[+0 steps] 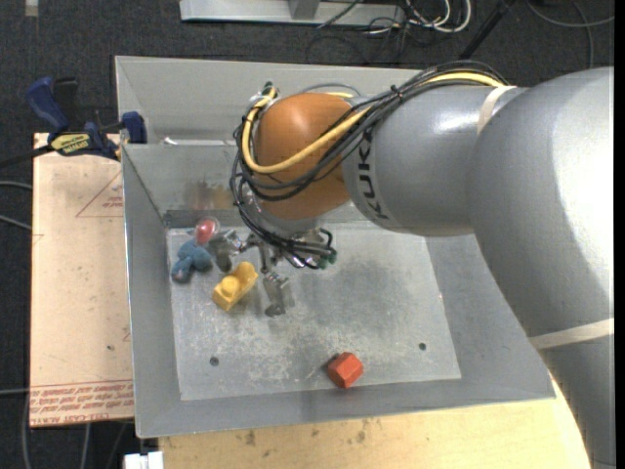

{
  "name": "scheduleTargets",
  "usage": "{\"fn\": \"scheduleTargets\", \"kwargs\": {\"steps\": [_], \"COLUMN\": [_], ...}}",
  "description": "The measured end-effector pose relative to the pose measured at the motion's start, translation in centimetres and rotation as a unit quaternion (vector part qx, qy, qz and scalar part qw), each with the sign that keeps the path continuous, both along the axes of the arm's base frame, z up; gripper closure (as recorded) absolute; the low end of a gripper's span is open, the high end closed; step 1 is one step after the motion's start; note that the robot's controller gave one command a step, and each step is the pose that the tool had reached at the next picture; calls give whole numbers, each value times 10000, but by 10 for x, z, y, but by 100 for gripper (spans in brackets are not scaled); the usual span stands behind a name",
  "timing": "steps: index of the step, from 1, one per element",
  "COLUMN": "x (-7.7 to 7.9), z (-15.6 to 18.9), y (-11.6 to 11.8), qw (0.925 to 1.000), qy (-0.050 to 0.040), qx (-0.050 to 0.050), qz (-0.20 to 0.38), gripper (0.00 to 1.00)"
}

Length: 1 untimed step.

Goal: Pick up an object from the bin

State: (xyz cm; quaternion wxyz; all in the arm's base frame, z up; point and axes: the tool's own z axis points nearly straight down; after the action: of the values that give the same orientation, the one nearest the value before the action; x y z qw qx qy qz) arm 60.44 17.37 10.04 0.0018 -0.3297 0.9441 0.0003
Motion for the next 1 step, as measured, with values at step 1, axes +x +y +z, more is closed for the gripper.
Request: {"fn": "scheduleTargets", "kwargs": {"steps": [1], "x": [-8], "z": [-32], "y": [7], "qw": [10000], "qy": [27], "qx": [2], "qz": [1], "gripper": [0]}}
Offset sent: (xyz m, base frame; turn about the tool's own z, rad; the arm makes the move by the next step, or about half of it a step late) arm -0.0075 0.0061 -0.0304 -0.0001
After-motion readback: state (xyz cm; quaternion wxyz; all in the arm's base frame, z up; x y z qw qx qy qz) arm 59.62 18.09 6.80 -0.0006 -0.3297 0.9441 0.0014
